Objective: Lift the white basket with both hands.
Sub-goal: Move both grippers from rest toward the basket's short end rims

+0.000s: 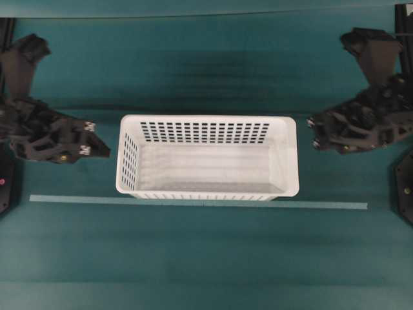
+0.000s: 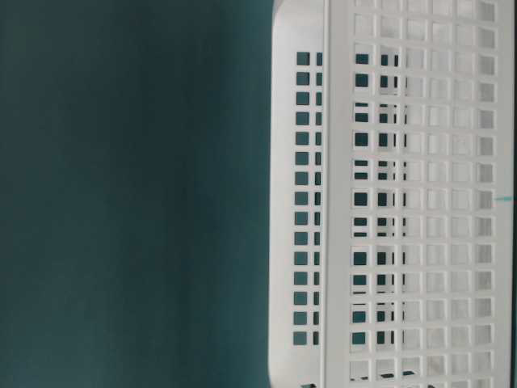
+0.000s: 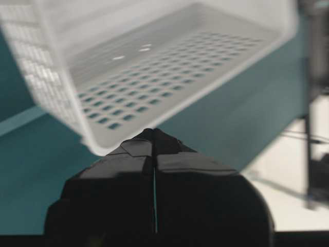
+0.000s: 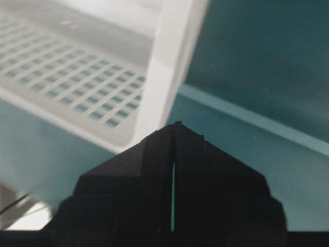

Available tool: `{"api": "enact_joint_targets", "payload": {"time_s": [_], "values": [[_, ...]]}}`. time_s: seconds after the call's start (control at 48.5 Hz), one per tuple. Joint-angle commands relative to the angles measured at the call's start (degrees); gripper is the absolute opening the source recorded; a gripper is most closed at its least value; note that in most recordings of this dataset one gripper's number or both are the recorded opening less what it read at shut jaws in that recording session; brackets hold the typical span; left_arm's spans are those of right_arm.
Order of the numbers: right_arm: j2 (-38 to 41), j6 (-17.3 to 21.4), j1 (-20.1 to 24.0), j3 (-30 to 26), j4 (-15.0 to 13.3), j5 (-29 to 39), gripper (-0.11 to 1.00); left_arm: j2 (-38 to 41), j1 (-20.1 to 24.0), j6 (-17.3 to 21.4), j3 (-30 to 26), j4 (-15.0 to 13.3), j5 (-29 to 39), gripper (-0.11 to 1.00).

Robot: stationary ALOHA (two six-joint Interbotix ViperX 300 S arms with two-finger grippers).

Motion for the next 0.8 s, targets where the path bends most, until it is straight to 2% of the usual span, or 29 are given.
{"api": "enact_joint_targets", "payload": {"time_s": [0.0,0.103,0.289,0.515,0.68,0.784], "values": [[3.7,0.6,0.0,-3.2,-0.6,1.4,0.00,3.3,0.1,0.0,-3.1,0.3,3.2,-0.06],[5.7,0.4,0.1,-5.2,-0.5,2.4,0.00,5.3,-0.2,0.2,-4.7,0.3,5.9,-0.06],[6.7,0.9,0.3,-6.0,-0.6,6.2,0.00,5.5,-0.4,-0.1,-5.4,0.3,6.3,-0.06],[6.8,1.0,0.1,-6.0,-0.6,5.7,0.03,5.3,-0.2,-0.8,-5.0,0.3,6.6,-0.06],[6.8,1.1,0.1,-5.7,-0.5,3.8,0.09,4.9,-0.2,-0.6,-4.7,0.3,6.5,-0.06],[7.0,1.3,0.1,-5.6,-0.5,1.8,0.17,4.7,-0.2,-0.7,-4.7,0.3,6.2,-0.05]]}}
